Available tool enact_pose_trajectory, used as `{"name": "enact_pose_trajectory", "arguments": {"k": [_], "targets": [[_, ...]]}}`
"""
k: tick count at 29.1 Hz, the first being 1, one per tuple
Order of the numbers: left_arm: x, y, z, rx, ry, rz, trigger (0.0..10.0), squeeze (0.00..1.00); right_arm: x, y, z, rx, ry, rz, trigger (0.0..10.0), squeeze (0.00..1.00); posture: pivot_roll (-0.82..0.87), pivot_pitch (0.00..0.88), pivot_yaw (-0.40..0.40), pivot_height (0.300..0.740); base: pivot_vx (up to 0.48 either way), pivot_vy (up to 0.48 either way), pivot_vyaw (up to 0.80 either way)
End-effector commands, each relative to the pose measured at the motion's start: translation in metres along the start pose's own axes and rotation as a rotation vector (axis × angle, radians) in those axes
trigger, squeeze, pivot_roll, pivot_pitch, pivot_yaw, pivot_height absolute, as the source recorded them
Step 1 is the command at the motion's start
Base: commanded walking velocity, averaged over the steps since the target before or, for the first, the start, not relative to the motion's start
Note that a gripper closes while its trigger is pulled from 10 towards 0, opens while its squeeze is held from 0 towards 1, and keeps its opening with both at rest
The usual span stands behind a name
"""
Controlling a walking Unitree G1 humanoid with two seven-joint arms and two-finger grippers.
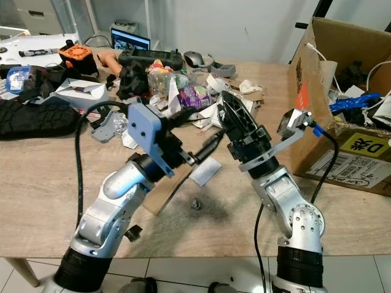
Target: Picking trash to rubbish bin
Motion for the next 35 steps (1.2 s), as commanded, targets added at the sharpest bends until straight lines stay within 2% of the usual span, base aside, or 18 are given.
{"name": "enact_pose_trajectory", "arguments": {"k": [1,6,14,18,22,25,26,27,29,30,31,32,33,35], "targets": [[-0.002,0.003,-0.002,-0.011,-0.006,-0.024,10.0,0.62,0.003,-0.010,0.002,-0.019,0.014,0.036,10.0,0.00,0.04,0.154,-0.045,0.740,0.000,0.000,0.00],[-0.005,0.008,-0.008,-0.014,-0.012,-0.048,10.0,0.61,0.006,-0.014,-0.003,-0.024,-0.007,0.041,10.0,0.00,0.04,0.143,-0.044,0.740,0.000,0.000,0.00],[-0.008,-0.004,-0.015,-0.154,-0.064,0.012,10.0,0.60,0.008,-0.021,-0.009,-0.027,-0.040,0.065,10.0,0.00,0.04,0.159,-0.042,0.740,0.000,0.000,0.00],[-0.006,-0.016,-0.010,-0.255,-0.059,0.081,10.0,0.61,0.008,-0.025,-0.008,-0.024,-0.040,0.083,10.0,0.00,0.04,0.151,-0.044,0.740,0.000,0.000,0.00],[-0.005,-0.029,0.010,-0.384,0.014,0.171,10.0,0.61,0.011,-0.035,-0.009,-0.017,-0.050,0.132,10.0,0.00,0.04,0.142,-0.041,0.740,0.000,0.000,0.00],[-0.005,-0.030,0.015,-0.393,0.037,0.182,10.0,0.61,0.011,-0.037,-0.009,-0.017,-0.051,0.139,10.0,0.00,0.04,0.147,-0.043,0.740,0.000,0.000,0.00],[-0.006,-0.032,0.026,-0.411,0.094,0.205,10.0,0.61,0.012,-0.038,-0.010,-0.017,-0.058,0.145,10.0,0.00,0.04,0.159,-0.045,0.740,0.000,0.000,0.00],[-0.006,-0.032,0.026,-0.411,0.094,0.205,10.0,0.61,0.012,-0.038,-0.010,-0.017,-0.058,0.145,10.0,0.00,0.04,0.159,-0.045,0.740,0.000,0.000,0.00],[-0.001,-0.036,0.052,-0.455,0.216,0.256,10.0,0.61,0.014,-0.041,-0.011,-0.016,-0.067,0.151,10.0,0.00,0.04,0.155,-0.042,0.740,0.000,0.000,0.00],[-0.001,-0.036,0.052,-0.455,0.216,0.256,10.0,0.61,0.014,-0.041,-0.011,-0.016,-0.067,0.151,10.0,0.00,0.04,0.155,-0.042,0.740,0.000,0.000,0.00],[0.002,-0.035,0.066,-0.463,0.281,0.273,10.0,0.61,0.014,-0.041,-0.011,-0.016,-0.069,0.148,10.0,0.00,0.04,0.149,-0.041,0.740,0.000,0.000,0.00],[0.010,-0.033,0.087,-0.479,0.372,0.295,10.0,0.59,0.014,-0.039,-0.011,-0.014,-0.073,0.142,10.0,0.00,0.04,0.160,-0.043,0.740,0.000,0.000,0.00],[0.015,-0.032,0.097,-0.478,0.420,0.305,10.0,0.58,0.015,-0.038,-0.012,-0.011,-0.077,0.141,10.0,0.00,0.04,0.162,-0.045,0.740,0.000,0.000,0.00],[0.018,-0.032,0.103,-0.477,0.446,0.310,10.0,0.58,0.016,-0.038,-0.012,-0.009,-0.080,0.141,10.0,0.00,0.04,0.162,-0.045,0.740,0.000,0.000,0.00]]}}
Point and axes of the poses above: a point about 5 cm out from each wrist's last joint towards the gripper, its own x axis pointing back from the gripper into the wrist, its own y axis along the axis of the wrist's last joint, z = x × y, the point moved 5 cm from there along -x, pointing out of the wrist towards the gripper, and after that the axes turned 4 degrees about -x, right-handed, at the moved point
